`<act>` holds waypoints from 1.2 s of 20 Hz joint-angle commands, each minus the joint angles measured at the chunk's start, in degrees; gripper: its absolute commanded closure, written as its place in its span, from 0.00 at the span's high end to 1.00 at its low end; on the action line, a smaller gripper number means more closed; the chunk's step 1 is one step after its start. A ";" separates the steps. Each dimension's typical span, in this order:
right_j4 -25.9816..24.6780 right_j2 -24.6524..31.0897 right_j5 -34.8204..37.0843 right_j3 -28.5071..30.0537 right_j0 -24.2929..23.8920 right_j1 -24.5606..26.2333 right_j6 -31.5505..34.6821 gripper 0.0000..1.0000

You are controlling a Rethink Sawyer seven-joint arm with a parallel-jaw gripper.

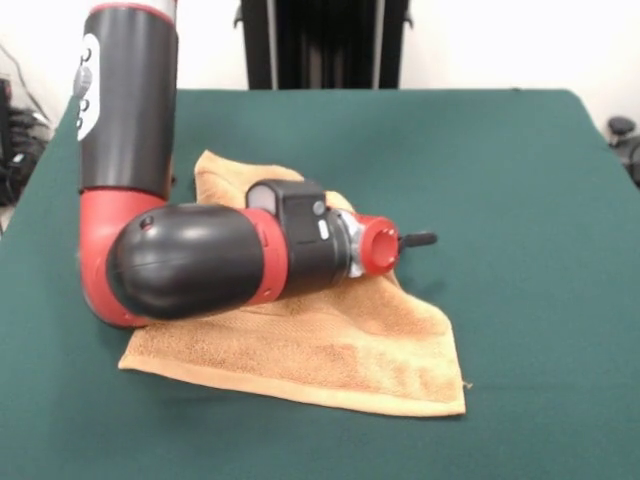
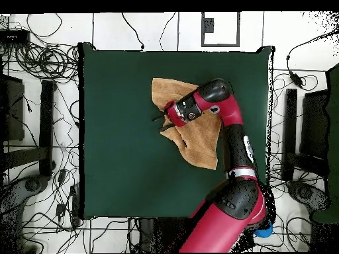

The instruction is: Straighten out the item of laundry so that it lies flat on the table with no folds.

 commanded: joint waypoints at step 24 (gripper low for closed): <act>9.45 -14.45 -18.22 13.92 7.39 -6.87 9.21 1.00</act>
